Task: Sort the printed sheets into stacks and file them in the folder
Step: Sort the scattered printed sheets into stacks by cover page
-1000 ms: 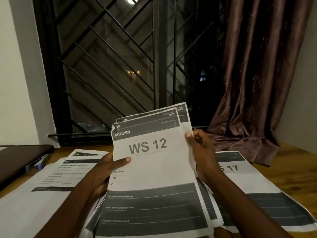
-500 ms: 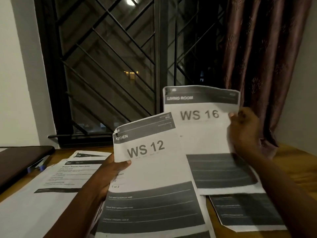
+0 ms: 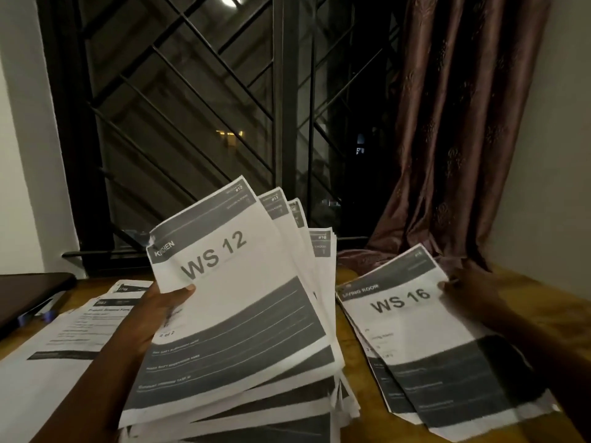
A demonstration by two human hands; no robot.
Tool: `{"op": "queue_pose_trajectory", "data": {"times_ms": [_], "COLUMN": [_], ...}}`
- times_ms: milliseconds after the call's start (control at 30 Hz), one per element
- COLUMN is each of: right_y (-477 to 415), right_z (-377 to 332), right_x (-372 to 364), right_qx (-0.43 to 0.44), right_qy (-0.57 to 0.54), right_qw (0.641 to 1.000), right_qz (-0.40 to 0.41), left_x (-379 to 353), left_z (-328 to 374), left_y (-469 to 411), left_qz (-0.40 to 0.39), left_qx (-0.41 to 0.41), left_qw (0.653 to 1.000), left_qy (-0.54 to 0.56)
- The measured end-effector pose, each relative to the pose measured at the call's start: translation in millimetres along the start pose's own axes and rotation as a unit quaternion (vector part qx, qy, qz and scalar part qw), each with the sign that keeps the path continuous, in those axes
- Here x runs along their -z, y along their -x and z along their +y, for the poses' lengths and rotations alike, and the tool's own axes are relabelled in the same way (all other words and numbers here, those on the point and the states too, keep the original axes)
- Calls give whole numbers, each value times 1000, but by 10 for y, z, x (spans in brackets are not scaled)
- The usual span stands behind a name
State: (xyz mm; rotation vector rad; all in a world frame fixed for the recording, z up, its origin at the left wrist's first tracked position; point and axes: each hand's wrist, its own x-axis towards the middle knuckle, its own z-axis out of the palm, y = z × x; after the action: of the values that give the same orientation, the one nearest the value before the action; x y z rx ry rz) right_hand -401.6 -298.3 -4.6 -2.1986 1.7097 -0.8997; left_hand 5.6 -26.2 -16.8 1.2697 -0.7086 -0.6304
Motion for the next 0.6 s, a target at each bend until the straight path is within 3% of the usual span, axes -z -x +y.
{"op": "queue_pose_trajectory", "data": {"times_ms": [100, 267, 367, 433, 500, 600], "right_y": [72, -140, 124, 411, 637, 822], "right_z": [129, -12, -632, -1005, -1209, -1352], "right_x": [-183, -83, 173, 246, 181, -119], "right_qx": [15, 55, 101, 90, 73, 25], "right_qy": [70, 90, -54, -233, -326, -431], "right_qw": [996, 993, 985, 942, 881, 819], "right_qz": [-44, -54, -129, -226, -334, -380], "left_x": [4, -61, -56, -59, -86, -132], "left_z": [-33, -46, -33, -16, -17, -8], "left_y": [-30, 20, 30, 39, 57, 92], "left_qz": [-1, -22, -13, -6, -9, -6], "left_qx": [-9, -3, -12, -10, -11, -20], "left_qw": [1000, 999, 999, 999, 1000, 1000], "left_qy": [2, 40, 43, 35, 22, 23]}}
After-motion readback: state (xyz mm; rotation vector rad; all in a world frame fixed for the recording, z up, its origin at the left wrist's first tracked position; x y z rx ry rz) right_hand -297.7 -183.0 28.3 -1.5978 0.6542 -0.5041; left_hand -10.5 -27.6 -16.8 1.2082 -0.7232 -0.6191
